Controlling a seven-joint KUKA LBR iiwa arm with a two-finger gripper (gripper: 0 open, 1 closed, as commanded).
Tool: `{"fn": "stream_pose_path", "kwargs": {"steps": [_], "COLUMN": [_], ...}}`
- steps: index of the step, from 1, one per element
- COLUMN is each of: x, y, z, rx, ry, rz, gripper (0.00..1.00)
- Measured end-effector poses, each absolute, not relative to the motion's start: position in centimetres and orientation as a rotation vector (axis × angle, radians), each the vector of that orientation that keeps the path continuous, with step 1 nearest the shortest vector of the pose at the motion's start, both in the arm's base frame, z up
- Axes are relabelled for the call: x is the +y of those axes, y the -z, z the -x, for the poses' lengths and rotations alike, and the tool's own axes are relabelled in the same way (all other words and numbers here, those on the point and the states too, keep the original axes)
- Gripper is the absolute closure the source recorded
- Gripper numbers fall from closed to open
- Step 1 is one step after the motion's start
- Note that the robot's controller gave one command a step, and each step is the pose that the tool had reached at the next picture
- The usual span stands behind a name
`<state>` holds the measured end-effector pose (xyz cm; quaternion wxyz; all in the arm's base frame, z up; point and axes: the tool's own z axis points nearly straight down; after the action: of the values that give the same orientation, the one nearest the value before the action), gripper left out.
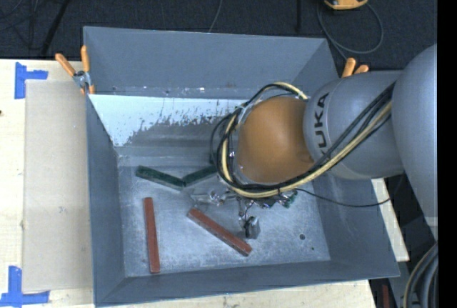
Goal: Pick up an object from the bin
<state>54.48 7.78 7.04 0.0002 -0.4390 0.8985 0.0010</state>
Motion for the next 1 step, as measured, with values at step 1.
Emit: {"fn": "stream_pose_path", "kwargs": {"steps": [1], "x": [14.41], "y": [-9.04], "z": [-53.71], "rx": [2.843], "ry": [-0.006], "rz": [1.331], "gripper": [0.0]}}
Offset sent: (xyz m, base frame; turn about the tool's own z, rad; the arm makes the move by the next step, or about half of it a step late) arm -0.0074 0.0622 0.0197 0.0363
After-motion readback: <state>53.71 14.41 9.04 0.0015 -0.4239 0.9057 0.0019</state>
